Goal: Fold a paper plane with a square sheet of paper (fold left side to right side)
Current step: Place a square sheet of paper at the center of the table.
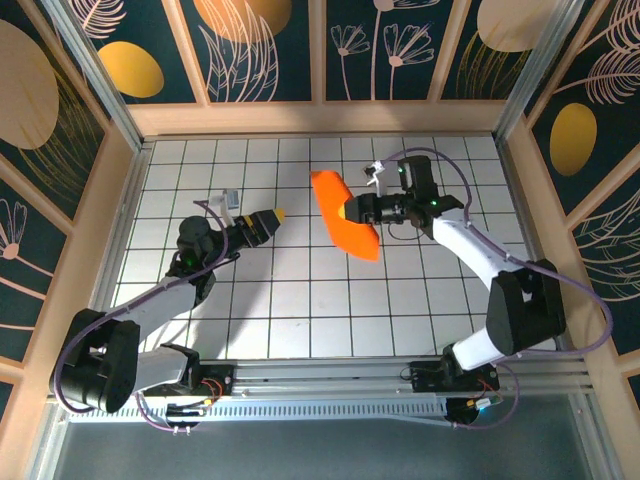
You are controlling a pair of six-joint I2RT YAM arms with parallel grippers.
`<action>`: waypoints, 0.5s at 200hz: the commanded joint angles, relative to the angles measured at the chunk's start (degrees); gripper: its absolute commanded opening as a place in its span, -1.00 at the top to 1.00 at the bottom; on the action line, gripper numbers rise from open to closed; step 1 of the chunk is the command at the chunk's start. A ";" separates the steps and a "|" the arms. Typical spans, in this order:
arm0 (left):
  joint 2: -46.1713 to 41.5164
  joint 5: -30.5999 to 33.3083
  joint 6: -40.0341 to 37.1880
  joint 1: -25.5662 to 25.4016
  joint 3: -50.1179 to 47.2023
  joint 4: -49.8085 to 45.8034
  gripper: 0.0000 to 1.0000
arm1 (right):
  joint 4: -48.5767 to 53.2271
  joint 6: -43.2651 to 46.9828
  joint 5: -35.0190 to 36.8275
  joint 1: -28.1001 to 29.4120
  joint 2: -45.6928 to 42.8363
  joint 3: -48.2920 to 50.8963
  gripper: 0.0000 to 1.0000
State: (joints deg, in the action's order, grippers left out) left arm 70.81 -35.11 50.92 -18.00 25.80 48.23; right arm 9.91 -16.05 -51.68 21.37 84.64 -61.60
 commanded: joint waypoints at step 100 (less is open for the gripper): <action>7.15 -16.85 -0.76 -2.85 10.48 12.39 -0.93 | -18.80 -12.57 -16.73 4.55 -4.60 -0.95 0.43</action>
State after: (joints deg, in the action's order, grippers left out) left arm 76.36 -47.53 51.35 -19.27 33.43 57.89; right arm -4.05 -25.98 -66.11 24.80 79.33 -61.60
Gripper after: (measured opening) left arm 0.979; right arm 0.288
